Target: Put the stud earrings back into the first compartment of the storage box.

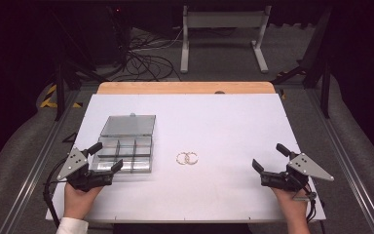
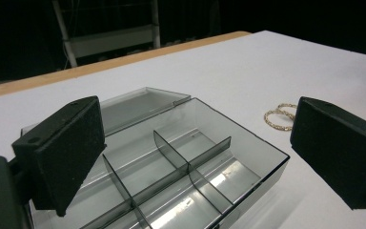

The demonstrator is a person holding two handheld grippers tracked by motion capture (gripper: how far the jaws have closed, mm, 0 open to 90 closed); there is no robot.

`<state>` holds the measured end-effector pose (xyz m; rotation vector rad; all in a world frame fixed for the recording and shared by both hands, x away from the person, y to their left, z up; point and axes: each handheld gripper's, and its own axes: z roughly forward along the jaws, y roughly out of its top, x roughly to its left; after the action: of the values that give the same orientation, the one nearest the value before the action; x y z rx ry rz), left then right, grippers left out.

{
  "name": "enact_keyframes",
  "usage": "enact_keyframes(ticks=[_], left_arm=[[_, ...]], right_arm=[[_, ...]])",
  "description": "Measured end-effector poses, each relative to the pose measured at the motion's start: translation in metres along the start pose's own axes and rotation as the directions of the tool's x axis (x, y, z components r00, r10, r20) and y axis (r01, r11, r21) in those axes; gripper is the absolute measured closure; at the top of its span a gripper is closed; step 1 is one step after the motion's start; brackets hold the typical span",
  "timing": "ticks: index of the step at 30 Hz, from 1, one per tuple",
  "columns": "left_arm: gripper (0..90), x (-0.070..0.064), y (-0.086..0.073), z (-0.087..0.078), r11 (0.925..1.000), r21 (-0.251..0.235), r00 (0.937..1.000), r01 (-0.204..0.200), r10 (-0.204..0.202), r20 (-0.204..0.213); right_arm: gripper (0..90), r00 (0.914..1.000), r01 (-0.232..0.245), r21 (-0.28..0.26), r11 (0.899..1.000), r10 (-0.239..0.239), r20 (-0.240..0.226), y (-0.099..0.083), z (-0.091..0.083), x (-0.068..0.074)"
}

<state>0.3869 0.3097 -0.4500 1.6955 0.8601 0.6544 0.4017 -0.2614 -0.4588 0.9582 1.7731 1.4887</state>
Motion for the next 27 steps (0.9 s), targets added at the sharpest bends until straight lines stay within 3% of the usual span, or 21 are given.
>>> enact_keyframes(ticks=[8,14,19,22,27], left_arm=[[17.6,-0.012,0.004,0.010,0.9992,0.036,0.9998,-0.018,0.017,0.013],[22.2,-0.025,0.009,0.022,0.9975,0.061,0.9979,-0.037,0.033,0.055],[24.6,-0.039,0.012,0.037,0.9930,0.105,0.9948,-0.054,0.044,0.091],[25.9,-0.046,0.014,0.046,0.9875,0.130,0.9922,-0.090,0.077,0.098],[27.7,-0.057,0.017,0.056,0.9857,0.146,0.9920,-0.085,0.070,0.105]], right_arm=[[0.2,0.9999,-0.014,0.013,1.000,0.014,-0.001,0.000,0.001,0.002],[1.0,0.9993,-0.036,0.008,0.999,0.036,0.005,0.000,0.000,-0.001],[1.4,0.9993,-0.038,0.017,0.999,0.038,0.003,0.000,0.000,-0.001],[1.4,0.9993,-0.036,0.020,0.999,0.036,0.003,0.000,0.000,-0.001],[1.6,0.9994,-0.034,0.023,0.999,0.034,0.004,-0.001,0.001,-0.001]])
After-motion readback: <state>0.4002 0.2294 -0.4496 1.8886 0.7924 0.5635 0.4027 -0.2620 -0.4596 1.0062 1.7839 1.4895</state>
